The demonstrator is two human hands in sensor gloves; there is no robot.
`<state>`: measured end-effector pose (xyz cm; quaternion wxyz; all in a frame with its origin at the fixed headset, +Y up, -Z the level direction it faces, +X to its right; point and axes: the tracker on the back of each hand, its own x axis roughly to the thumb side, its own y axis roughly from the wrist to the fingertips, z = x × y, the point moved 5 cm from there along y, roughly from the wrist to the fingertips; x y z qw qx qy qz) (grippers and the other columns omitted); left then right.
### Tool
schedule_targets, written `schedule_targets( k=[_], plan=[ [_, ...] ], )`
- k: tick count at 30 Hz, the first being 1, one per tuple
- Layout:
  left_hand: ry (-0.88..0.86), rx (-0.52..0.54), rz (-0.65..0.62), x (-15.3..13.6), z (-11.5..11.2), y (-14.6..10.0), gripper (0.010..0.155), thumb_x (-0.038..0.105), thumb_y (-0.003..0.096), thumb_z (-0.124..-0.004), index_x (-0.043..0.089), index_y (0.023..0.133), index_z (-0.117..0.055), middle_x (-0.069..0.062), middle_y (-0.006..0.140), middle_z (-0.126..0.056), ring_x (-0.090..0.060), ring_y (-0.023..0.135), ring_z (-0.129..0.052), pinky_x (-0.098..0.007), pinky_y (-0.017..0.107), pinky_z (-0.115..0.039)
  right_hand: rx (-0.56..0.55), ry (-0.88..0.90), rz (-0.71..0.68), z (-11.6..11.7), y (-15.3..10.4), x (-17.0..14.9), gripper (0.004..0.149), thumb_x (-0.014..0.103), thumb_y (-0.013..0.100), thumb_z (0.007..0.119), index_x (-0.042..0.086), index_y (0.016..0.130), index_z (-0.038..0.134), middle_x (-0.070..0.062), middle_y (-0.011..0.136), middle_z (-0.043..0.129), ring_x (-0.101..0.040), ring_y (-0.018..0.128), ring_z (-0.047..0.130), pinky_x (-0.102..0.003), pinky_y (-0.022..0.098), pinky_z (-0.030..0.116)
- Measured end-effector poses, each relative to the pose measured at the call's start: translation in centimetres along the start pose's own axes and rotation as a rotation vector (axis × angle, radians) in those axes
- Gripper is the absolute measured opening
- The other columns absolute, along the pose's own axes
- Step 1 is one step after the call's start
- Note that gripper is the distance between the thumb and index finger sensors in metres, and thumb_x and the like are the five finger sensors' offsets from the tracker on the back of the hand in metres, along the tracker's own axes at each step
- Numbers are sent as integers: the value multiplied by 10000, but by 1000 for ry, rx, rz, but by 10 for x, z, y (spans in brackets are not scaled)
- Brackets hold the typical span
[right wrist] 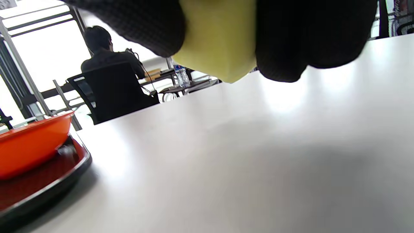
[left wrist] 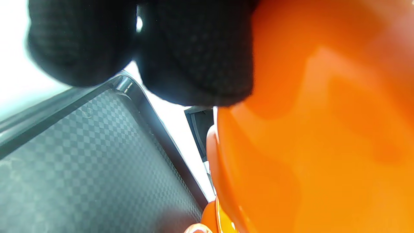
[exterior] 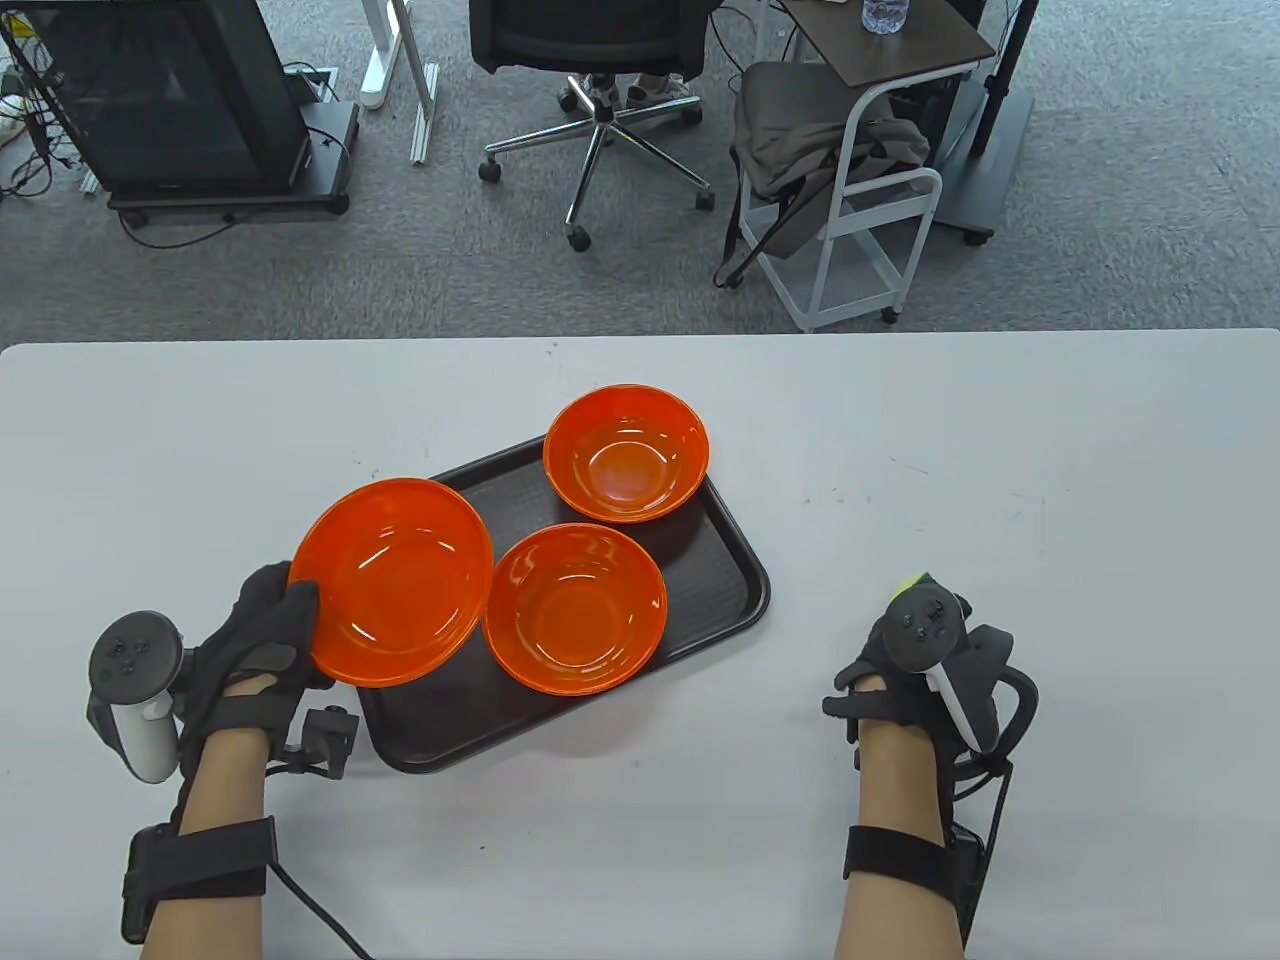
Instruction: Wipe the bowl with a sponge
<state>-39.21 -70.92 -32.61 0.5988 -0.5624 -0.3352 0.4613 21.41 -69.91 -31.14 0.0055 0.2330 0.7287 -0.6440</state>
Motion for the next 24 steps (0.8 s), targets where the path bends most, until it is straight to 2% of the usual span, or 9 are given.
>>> schedule_targets(
  k=[4, 12, 17, 20, 24],
  plan=[
    [58, -33, -22, 8, -8, -3, 542, 439, 533, -768, 128, 967, -673, -112, 572, -980, -117, 191, -1039, -362, 211, -926, -84, 35, -127, -17, -8, 28, 560, 333, 570, 774, 87, 1010, 527, -308, 1024, 638, -501, 681, 946, -624, 443, 799],
    [140, -78, -65, 20, -22, -9, 545, 443, 532, -769, 128, 967, -676, -96, 560, -983, -109, 179, -1034, -362, 207, -927, -156, 40, -314, -36, -30, 74, 577, 310, 553, 796, 68, 1003, 527, -322, 997, 657, -444, 636, 979, -586, 427, 816],
    [158, -94, -94, 25, -32, -10, 543, 447, 531, -772, 127, 961, -687, -85, 506, -984, -81, 123, -1005, -357, 196, -929, -163, 78, -439, -41, -42, 99, 592, 281, 542, 811, 78, 1012, 513, -313, 1015, 635, -451, 663, 953, -590, 448, 799],
    [156, -107, -116, 28, -40, -11, 543, 448, 531, -772, 126, 960, -688, -81, 493, -986, -74, 110, -999, -355, 192, -930, -157, 73, -561, -40, -55, 124, 589, 274, 538, 819, 90, 1013, 523, -304, 1021, 638, -450, 674, 948, -589, 455, 797],
    [178, -130, -148, 35, -50, -16, 545, 451, 531, -772, 126, 961, -688, -82, 490, -984, -72, 106, -995, -355, 193, -930, -180, 58, -717, -39, -79, 158, 535, 301, 531, 850, 126, 982, 621, -269, 983, 747, -420, 627, 989, -557, 424, 825]
  ],
)
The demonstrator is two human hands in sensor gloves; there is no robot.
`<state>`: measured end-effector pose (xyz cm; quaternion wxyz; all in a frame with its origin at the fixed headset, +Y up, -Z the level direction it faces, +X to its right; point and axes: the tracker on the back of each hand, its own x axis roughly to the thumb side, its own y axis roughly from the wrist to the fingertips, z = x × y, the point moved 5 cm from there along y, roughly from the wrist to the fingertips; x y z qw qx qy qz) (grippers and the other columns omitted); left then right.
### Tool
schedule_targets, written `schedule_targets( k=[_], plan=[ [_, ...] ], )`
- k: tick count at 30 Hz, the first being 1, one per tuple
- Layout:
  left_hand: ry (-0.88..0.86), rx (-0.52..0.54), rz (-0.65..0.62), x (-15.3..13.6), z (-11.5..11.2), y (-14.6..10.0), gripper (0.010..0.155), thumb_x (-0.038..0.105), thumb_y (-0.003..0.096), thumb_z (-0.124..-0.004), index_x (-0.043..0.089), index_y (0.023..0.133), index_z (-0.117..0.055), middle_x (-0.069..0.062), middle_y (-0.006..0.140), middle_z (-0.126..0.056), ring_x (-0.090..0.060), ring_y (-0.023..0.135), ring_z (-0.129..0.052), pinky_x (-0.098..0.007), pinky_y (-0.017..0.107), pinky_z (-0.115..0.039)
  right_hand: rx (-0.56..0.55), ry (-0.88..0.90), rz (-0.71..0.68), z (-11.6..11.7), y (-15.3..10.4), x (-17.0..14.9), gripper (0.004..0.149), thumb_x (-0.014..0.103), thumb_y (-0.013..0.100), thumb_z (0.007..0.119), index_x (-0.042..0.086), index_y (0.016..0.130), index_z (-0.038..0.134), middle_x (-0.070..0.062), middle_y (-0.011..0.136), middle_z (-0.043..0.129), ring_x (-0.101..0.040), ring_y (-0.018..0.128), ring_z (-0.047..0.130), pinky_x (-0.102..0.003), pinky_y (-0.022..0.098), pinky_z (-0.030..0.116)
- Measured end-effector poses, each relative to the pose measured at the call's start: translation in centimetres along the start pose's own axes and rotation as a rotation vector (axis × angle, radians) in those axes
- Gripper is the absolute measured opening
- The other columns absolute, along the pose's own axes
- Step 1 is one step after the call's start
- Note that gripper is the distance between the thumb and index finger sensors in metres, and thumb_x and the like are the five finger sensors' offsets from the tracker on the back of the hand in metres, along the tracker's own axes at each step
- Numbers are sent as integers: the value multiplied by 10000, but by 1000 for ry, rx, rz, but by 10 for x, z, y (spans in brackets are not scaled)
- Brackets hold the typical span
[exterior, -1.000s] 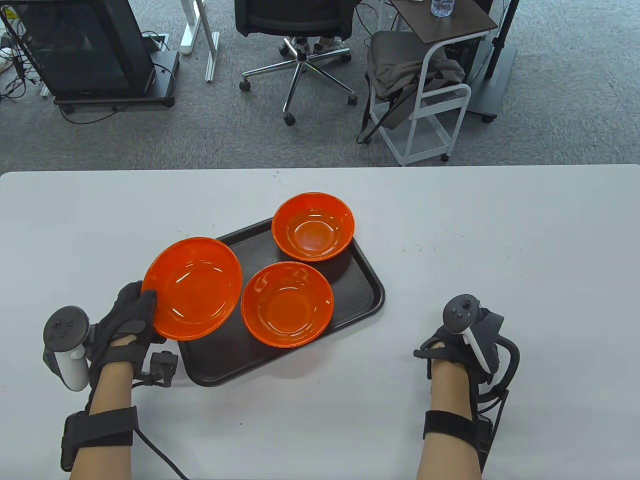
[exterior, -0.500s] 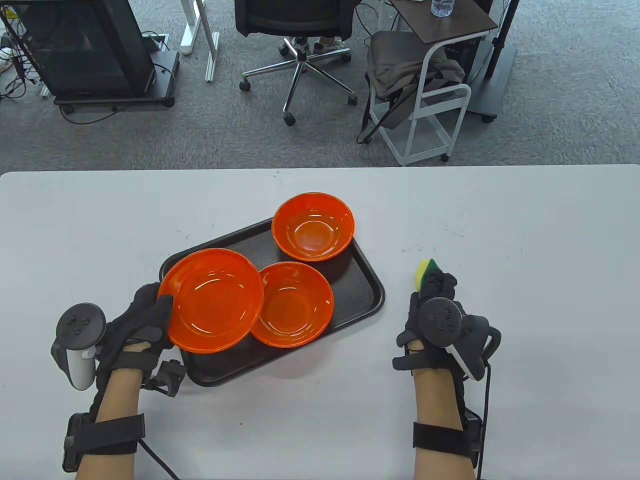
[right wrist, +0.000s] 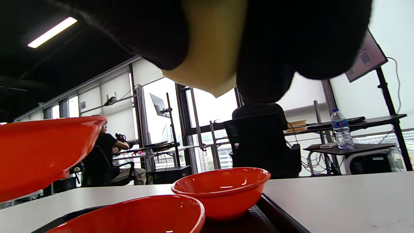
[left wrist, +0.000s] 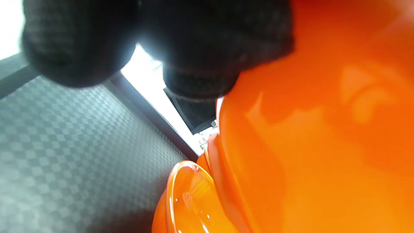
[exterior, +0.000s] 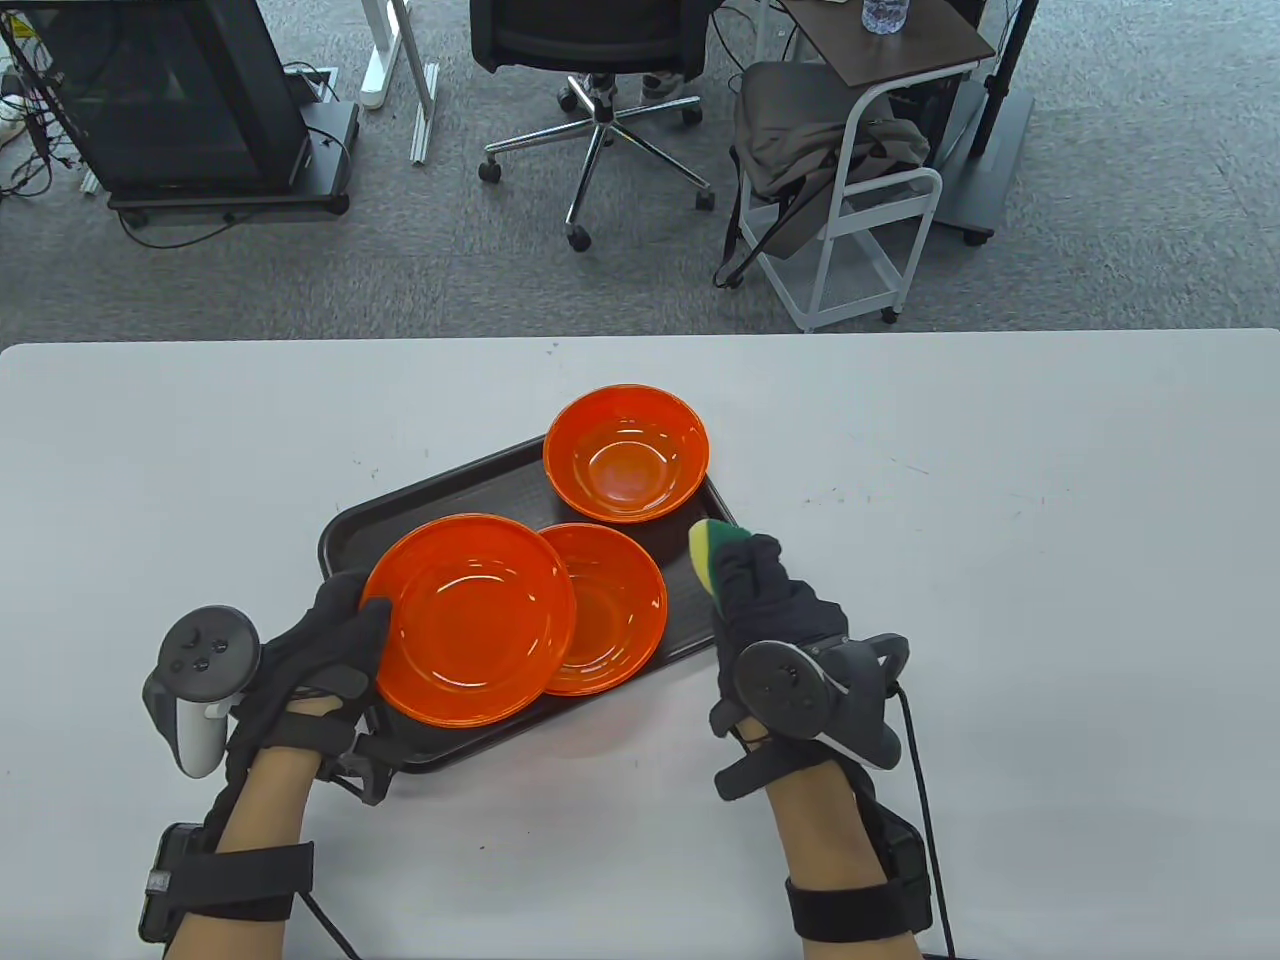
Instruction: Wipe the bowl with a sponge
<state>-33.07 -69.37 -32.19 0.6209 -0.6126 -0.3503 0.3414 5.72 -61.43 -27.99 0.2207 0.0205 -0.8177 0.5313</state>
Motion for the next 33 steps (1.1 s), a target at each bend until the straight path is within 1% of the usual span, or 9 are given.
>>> schedule_targets(
  k=[5, 11, 15, 18, 21, 23, 26, 29, 33],
  plan=[
    [48, -33, -47, 13, -15, -3, 547, 453, 531, -772, 129, 963, -688, -80, 480, -984, -68, 97, -990, -354, 192, -931, -35, 11, -210, 0, -2, 55, 526, 330, 537, 850, 139, 978, 635, -249, 967, 788, -392, 598, 1003, -538, 414, 829],
    [84, -68, -99, 28, -30, -7, 548, 453, 531, -772, 130, 965, -686, -80, 484, -983, -70, 100, -992, -357, 197, -932, 61, 1, -364, 17, -7, 104, 524, 349, 539, 845, 133, 972, 644, -253, 962, 790, -388, 604, 985, -540, 423, 814],
    [85, -79, -121, 34, -36, -9, 541, 454, 529, -780, 144, 966, -705, -78, 467, -987, -71, 85, -984, -359, 201, -932, 148, -64, -409, 34, -7, 117, 527, 323, 535, 843, 128, 977, 632, -260, 973, 770, -403, 626, 955, -549, 439, 793],
    [101, -90, -139, 41, -42, -11, 538, 456, 529, -783, 149, 965, -713, -74, 453, -988, -65, 73, -977, -357, 202, -934, 277, -130, -406, 52, -7, 119, 529, 292, 542, 824, 131, 993, 600, -270, 1009, 713, -430, 687, 893, -572, 476, 750],
    [123, -106, -163, 48, -49, -13, 541, 456, 529, -785, 148, 967, -711, -78, 449, -986, -65, 71, -975, -357, 201, -934, 331, -213, -403, 62, -6, 118, 524, 281, 540, 821, 133, 992, 601, -267, 1012, 713, -434, 697, 883, -577, 477, 744],
    [143, -109, -181, 52, -51, -14, 539, 456, 528, -785, 151, 967, -714, -78, 448, -986, -66, 71, -975, -357, 203, -934, 321, -225, -412, 64, -6, 119, 522, 287, 542, 817, 131, 991, 603, -269, 1005, 723, -430, 688, 895, -576, 471, 751],
    [160, -110, -205, 56, -54, -15, 539, 458, 528, -785, 155, 968, -715, -77, 452, -985, -69, 73, -976, -360, 211, -934, 306, -181, -432, 65, -6, 122, 524, 296, 549, 807, 130, 997, 591, -274, 1007, 718, -432, 694, 898, -583, 475, 750],
    [160, -105, -201, 55, -55, -16, 538, 456, 528, -785, 157, 969, -716, -77, 455, -986, -72, 76, -978, -365, 218, -933, 332, -80, -496, 69, -9, 128, 527, 296, 551, 802, 134, 1002, 581, -273, 1018, 699, -439, 717, 882, -595, 491, 738],
    [189, -84, -193, 55, -51, -16, 537, 457, 526, -785, 158, 967, -716, -77, 456, -986, -73, 76, -978, -364, 219, -933, 400, -30, -563, 74, -14, 138, 513, 286, 550, 804, 149, 998, 596, -266, 1026, 697, -444, 727, 874, -600, 500, 730]
  ],
)
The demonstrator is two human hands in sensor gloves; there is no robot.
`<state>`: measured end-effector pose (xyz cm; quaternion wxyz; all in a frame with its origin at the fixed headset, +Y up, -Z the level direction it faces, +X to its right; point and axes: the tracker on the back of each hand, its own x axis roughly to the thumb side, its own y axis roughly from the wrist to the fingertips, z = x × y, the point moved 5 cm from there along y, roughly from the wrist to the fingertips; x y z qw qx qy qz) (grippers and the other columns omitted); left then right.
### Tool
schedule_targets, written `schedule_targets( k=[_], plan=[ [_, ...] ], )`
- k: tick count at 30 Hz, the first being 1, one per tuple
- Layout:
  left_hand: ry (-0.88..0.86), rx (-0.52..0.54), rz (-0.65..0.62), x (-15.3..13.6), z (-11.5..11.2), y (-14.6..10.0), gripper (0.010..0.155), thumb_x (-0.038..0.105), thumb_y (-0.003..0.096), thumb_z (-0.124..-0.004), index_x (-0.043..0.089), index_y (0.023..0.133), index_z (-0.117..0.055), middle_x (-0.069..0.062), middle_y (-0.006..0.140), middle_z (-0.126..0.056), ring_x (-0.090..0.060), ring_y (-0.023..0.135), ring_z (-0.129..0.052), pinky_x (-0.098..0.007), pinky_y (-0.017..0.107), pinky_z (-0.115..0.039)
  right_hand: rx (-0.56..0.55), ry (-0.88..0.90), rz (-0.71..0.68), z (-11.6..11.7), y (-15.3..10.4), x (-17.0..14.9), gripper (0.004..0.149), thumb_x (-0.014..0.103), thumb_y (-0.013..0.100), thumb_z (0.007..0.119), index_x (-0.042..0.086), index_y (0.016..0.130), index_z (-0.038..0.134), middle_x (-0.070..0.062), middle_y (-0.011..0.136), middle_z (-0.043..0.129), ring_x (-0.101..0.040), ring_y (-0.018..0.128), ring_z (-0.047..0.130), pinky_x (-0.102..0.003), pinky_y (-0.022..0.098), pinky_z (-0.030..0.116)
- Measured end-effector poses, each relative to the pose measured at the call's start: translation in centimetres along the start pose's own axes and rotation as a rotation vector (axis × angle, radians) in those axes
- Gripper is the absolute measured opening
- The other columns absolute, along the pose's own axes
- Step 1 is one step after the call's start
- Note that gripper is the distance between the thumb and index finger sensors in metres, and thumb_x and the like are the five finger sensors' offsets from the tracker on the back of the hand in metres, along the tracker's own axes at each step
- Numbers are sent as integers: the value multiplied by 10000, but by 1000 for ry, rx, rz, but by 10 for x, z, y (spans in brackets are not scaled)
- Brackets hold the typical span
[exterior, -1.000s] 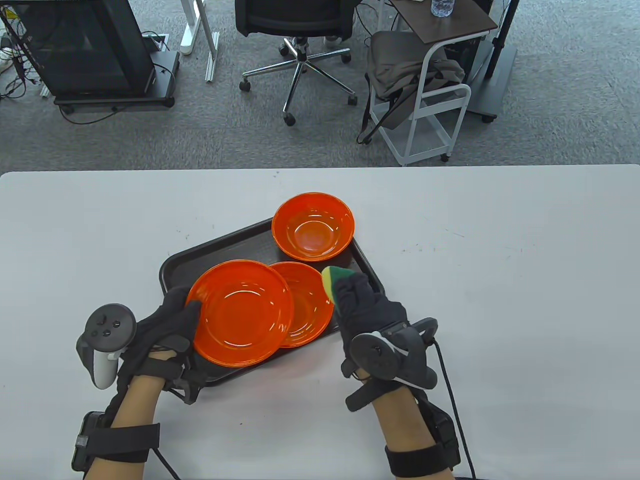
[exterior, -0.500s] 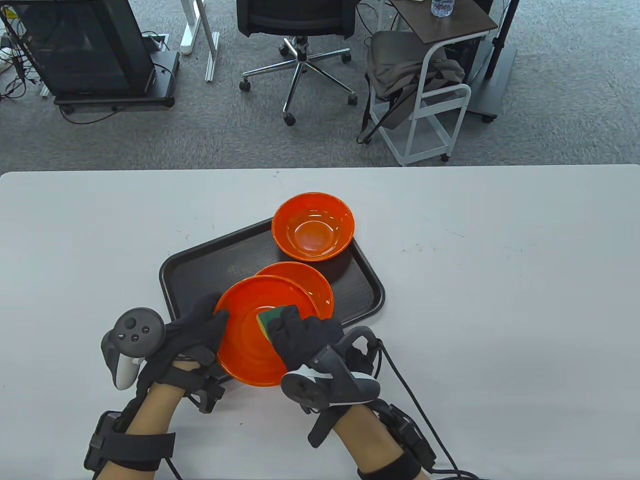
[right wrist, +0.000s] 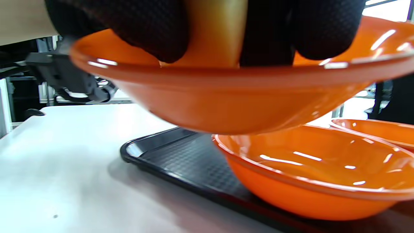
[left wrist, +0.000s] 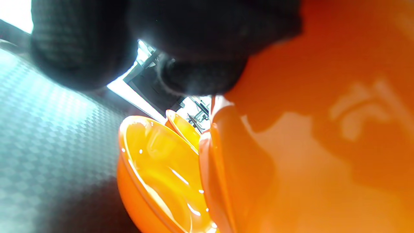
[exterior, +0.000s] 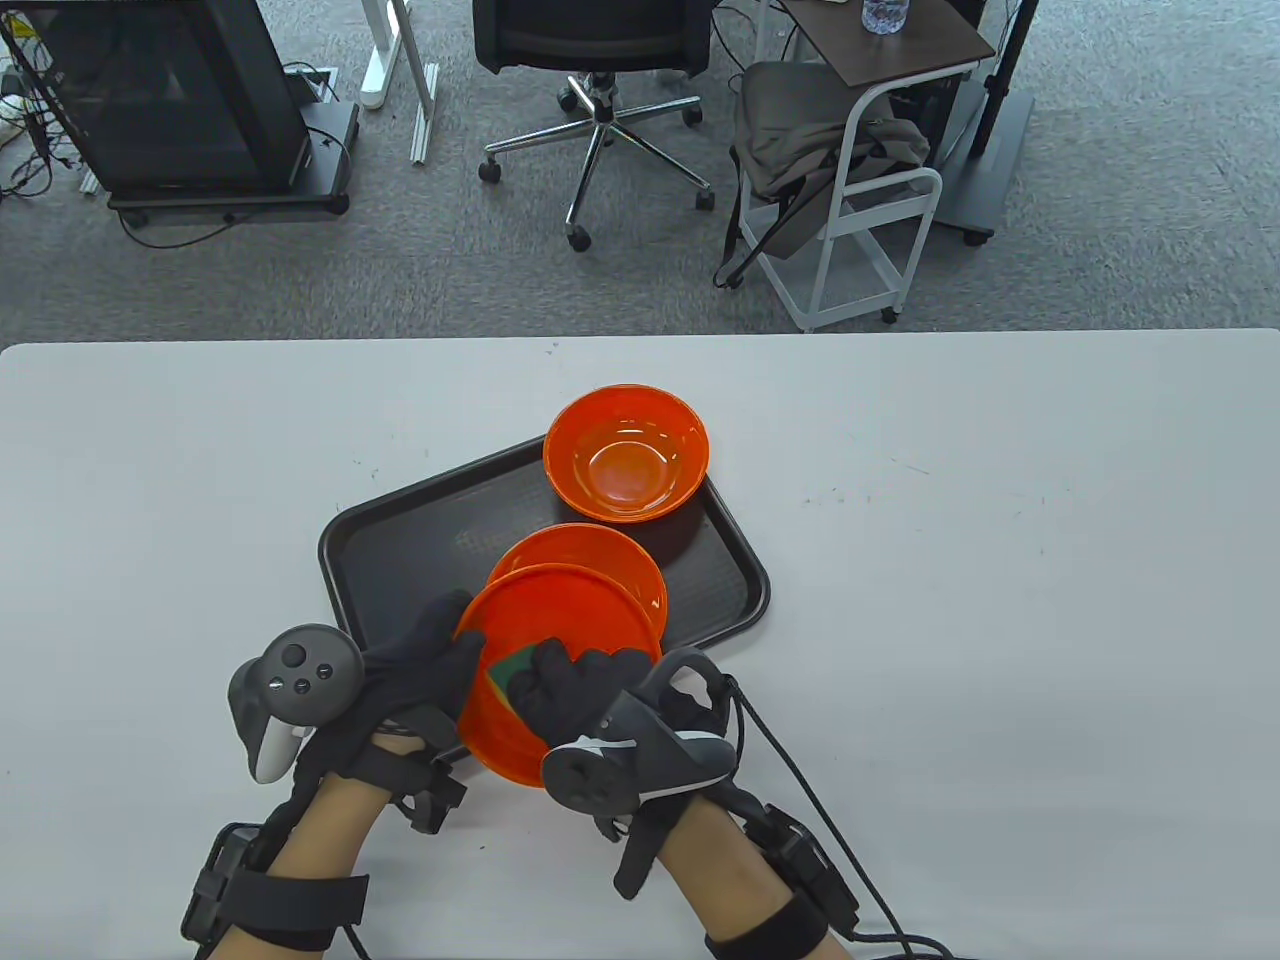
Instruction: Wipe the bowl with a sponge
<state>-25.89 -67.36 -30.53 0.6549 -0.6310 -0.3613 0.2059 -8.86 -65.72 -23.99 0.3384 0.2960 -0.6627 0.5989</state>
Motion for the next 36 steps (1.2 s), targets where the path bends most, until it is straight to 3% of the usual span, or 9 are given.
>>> schedule_targets(
  k=[4, 10, 14, 19, 28, 36],
  plan=[
    [19, 24, 6, -2, 5, 0, 534, 451, 523, -793, 150, 958, -728, -83, 446, -988, -77, 69, -975, -368, 219, -933, 118, 41, 28, 7, 1, 1, 484, 270, 544, 808, 158, 981, 631, -259, 1025, 707, -453, 730, 867, -608, 505, 721],
    [45, 42, -1, -2, 10, 0, 527, 445, 520, -799, 136, 942, -742, -80, 426, -989, -68, 40, -969, -366, 217, -936, 228, -95, 160, 9, -3, -8, 470, 265, 541, 811, 161, 970, 648, -252, 1032, 705, -456, 757, 837, -616, 522, 697],
    [46, 28, -8, 1, 8, -1, 527, 441, 518, -800, 126, 936, -740, -78, 417, -990, -66, 33, -968, -366, 216, -937, 225, -204, 236, 6, -4, -13, 478, 270, 543, 809, 169, 978, 639, -255, 1039, 694, -443, 777, 823, -617, 528, 690],
    [53, -11, -22, 8, 4, -2, 529, 443, 518, -798, 121, 933, -740, -72, 411, -991, -60, 28, -967, -361, 216, -940, 125, -256, 277, 0, -5, -23, 504, 296, 554, 792, 153, 998, 599, -256, 1012, 732, -419, 724, 875, -598, 500, 723],
    [48, -28, -52, 17, -6, -4, 526, 446, 522, -797, 139, 946, -743, -72, 430, -992, -69, 47, -977, -369, 228, -937, -38, -148, 81, -5, -1, -6, 539, 315, 560, 772, 123, 1010, 546, -272, 988, 739, -408, 695, 899, -599, 491, 734],
    [44, 42, -40, 12, 7, -5, 528, 452, 521, -794, 140, 945, -747, -90, 434, -991, -76, 51, -979, -375, 232, -935, 6, -5, -46, -2, 2, 16, 528, 299, 560, 763, 128, 1011, 548, -276, 996, 726, -416, 711, 882, -608, 505, 719]
  ],
)
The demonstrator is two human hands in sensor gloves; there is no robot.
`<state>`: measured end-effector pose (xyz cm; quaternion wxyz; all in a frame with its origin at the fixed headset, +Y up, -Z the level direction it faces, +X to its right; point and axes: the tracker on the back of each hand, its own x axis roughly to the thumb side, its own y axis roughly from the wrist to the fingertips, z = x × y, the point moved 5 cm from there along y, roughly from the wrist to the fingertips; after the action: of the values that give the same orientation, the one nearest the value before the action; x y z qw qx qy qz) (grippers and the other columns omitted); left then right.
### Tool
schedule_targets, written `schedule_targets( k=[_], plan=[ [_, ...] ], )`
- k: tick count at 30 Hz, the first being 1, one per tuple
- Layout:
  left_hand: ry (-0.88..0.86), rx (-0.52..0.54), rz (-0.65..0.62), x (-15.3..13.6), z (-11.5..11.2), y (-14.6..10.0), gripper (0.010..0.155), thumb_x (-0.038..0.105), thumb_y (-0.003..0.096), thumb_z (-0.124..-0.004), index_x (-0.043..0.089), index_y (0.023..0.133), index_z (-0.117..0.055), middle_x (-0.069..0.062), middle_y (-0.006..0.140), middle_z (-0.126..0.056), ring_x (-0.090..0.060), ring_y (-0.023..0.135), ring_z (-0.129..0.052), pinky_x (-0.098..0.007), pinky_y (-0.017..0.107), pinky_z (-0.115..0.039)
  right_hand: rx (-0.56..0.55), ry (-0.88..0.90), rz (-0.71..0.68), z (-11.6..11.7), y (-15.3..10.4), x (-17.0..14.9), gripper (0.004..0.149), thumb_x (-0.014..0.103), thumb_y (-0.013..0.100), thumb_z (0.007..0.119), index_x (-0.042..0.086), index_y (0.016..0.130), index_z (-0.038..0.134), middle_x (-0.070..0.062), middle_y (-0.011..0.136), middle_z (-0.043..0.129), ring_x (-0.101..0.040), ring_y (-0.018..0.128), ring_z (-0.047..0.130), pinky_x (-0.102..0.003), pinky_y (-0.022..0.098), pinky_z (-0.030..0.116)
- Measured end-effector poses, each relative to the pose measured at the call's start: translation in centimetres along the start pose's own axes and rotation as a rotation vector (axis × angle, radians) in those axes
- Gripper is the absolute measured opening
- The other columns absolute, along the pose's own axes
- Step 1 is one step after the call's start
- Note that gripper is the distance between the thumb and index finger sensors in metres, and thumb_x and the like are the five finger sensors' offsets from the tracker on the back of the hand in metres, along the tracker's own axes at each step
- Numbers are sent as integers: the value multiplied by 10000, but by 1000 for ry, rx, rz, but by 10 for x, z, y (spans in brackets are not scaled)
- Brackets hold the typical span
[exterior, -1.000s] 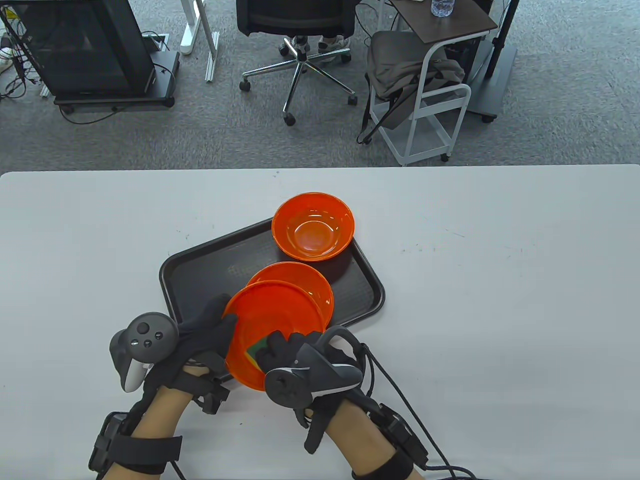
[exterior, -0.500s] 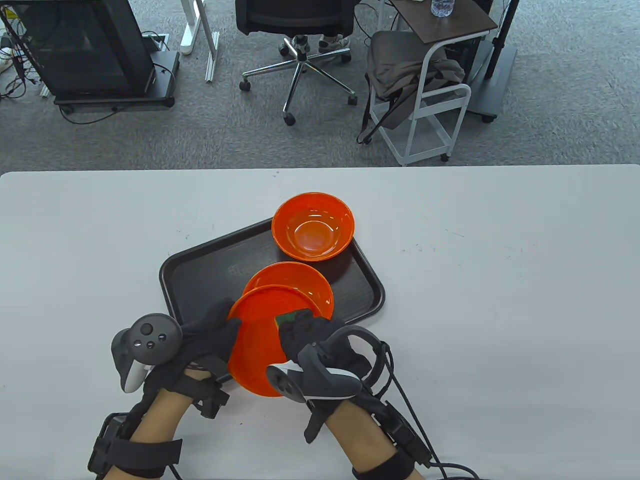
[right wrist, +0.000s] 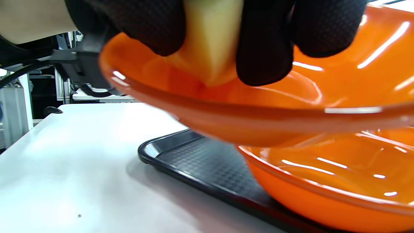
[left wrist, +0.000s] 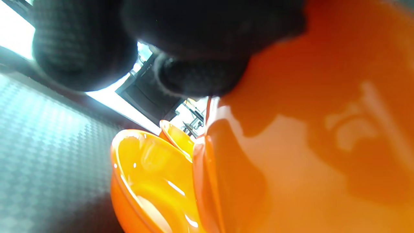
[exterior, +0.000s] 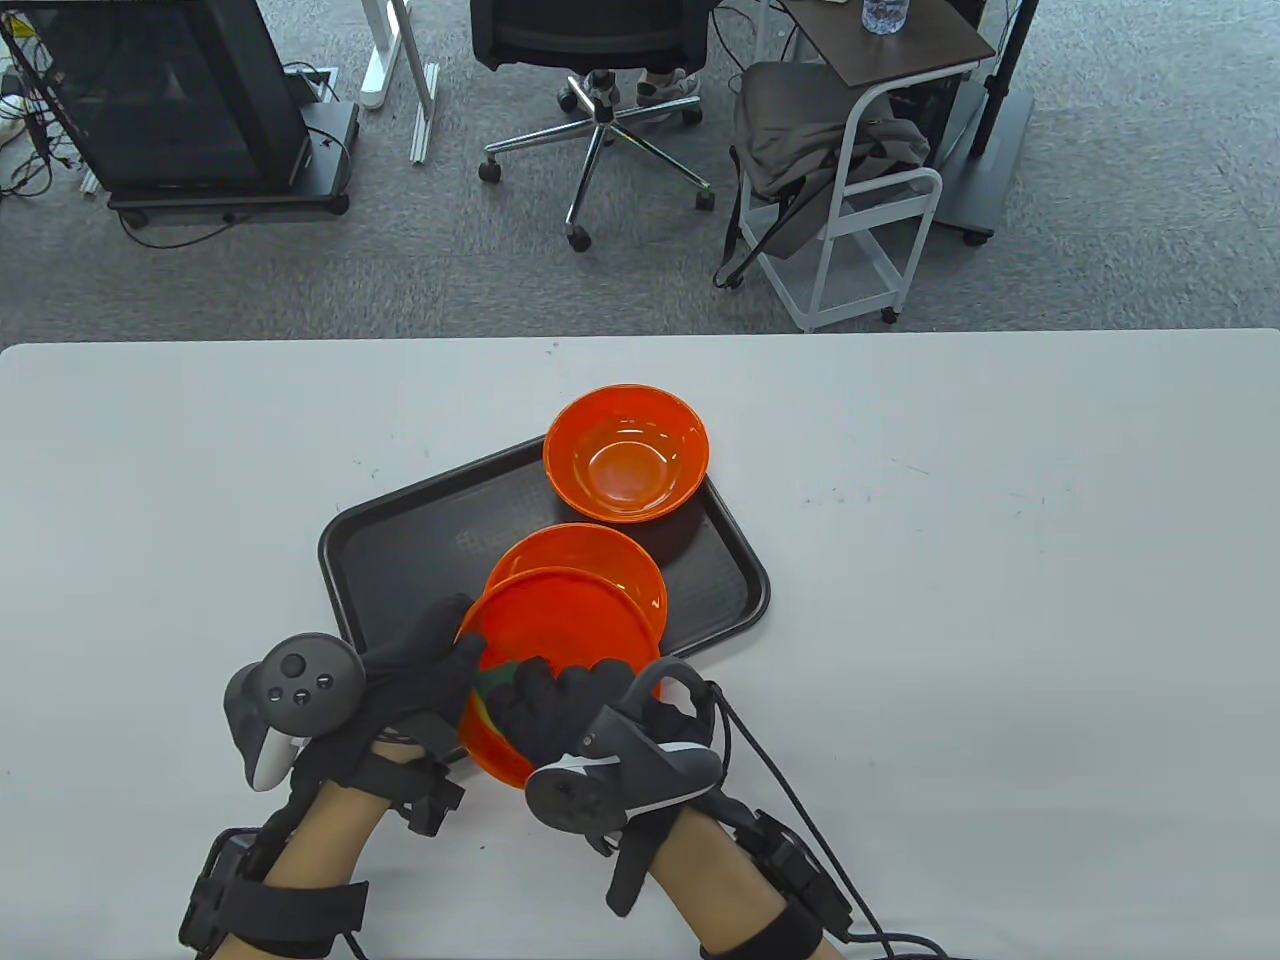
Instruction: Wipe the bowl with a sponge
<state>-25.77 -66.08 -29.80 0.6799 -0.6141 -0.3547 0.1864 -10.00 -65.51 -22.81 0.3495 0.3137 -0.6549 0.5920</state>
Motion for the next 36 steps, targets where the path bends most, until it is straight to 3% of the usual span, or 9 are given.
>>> schedule_targets(
  k=[7, 16, 24, 29, 36],
  plan=[
    [57, 40, 10, -3, 11, 0, 529, 450, 519, -793, 148, 951, -741, -78, 435, -989, -73, 49, -975, -373, 231, -935, 165, -20, 68, 8, 1, 2, 512, 282, 547, 781, 111, 990, 590, -281, 980, 748, -425, 696, 881, -607, 501, 717],
    [102, 36, 0, 2, 15, -1, 535, 445, 518, -795, 143, 953, -730, -73, 422, -989, -58, 36, -966, -366, 224, -938, 226, -250, 258, 5, -3, -15, 498, 313, 526, 845, 119, 948, 667, -245, 944, 819, -403, 677, 907, -597, 491, 731],
    [44, -24, 10, 4, 6, -1, 549, 442, 518, -789, 121, 956, -704, -68, 401, -983, -39, 14, -953, -355, 206, -943, 66, -341, 339, -2, -6, -35, 501, 325, 542, 820, 129, 967, 642, -237, 956, 810, -398, 661, 914, -589, 481, 738],
    [9, -74, -8, 7, -6, 0, 545, 443, 522, -787, 130, 961, -705, -67, 409, -984, -40, 22, -957, -358, 212, -942, -63, -315, 265, -8, -5, -31, 500, 334, 557, 790, 118, 975, 621, -239, 935, 827, -390, 640, 936, -591, 471, 746],
    [31, -67, -41, 14, -16, 0, 545, 445, 523, -785, 142, 968, -702, -69, 425, -986, -52, 39, -970, -367, 223, -941, -142, -224, 119, -9, -4, -17, 503, 344, 556, 783, 109, 970, 619, -228, 911, 852, -373, 643, 950, -596, 480, 745]
  ],
)
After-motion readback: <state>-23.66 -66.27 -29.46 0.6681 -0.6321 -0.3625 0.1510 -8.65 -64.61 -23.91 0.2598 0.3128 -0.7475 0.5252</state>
